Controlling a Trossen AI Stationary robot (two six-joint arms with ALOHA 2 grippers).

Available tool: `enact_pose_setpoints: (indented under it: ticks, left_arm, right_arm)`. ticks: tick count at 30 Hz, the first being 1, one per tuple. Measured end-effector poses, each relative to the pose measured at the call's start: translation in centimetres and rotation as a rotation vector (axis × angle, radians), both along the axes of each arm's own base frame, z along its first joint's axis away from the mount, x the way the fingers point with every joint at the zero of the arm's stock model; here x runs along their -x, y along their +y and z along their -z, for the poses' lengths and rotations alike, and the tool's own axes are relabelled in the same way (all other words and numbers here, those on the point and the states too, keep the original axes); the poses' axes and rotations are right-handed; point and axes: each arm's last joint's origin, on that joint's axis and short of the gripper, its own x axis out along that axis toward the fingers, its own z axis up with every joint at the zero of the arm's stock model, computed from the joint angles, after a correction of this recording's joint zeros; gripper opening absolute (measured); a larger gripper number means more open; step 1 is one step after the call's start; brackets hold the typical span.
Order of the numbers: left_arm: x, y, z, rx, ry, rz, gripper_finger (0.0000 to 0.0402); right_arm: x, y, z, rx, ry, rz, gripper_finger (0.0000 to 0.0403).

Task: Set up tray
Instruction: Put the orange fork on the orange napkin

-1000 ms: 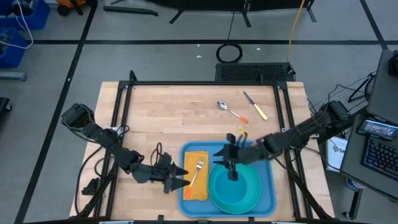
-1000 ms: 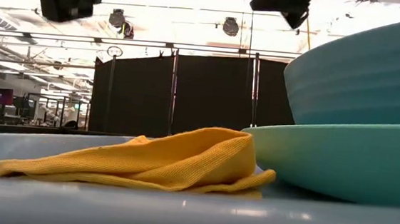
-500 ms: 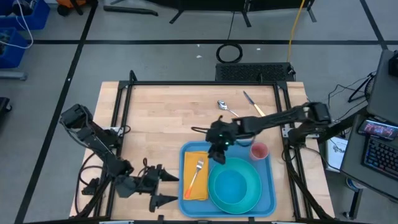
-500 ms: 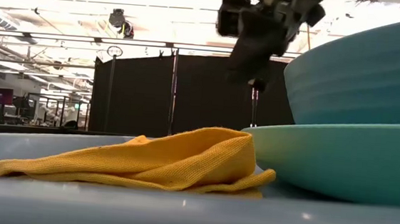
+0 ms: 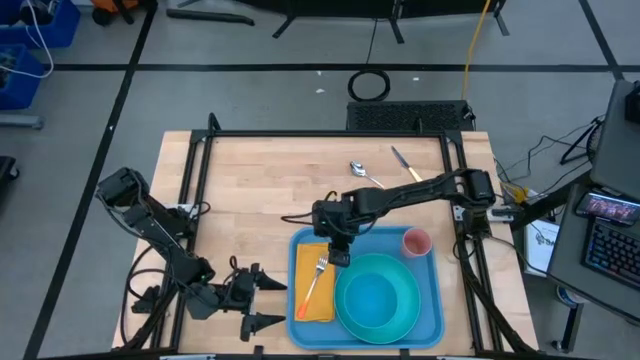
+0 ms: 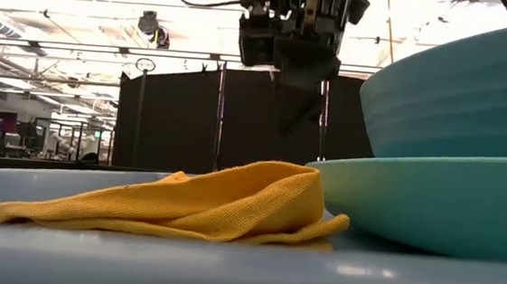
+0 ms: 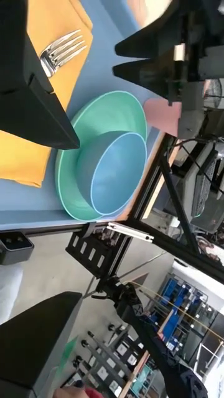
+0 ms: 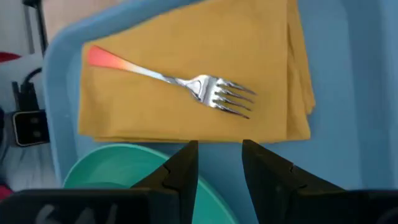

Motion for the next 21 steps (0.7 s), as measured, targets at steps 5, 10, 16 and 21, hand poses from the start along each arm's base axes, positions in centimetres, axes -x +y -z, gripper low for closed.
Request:
enact_pose_setpoints:
  ticks: [5, 10, 16, 21]
  left_arm:
    - [0.0, 0.0, 0.0, -0.012, -0.001, 0.002, 0.0397]
    - [0.0, 0.0, 0.0, -0.022, -0.002, 0.003, 0.0397]
    - [0.0, 0.0, 0.0, -0.023, -0.001, 0.004, 0.0397]
    - [0.0, 0.0, 0.0, -0.027, -0.001, 0.004, 0.0397]
  right_arm:
    - [-0.4, -0.1, 0.3, -0.012, -0.021, -0.001, 0.0114]
    - [-1.0, -0.4, 0.1, -0.075, -0.066, 0.012, 0.0114]
    - [-1.0, -0.9, 0.6, -0.098, -0.034, 0.031, 0.0114]
    - [-1.6, -0.8, 2.8, -0.123, 0.016, 0.029, 0.0114]
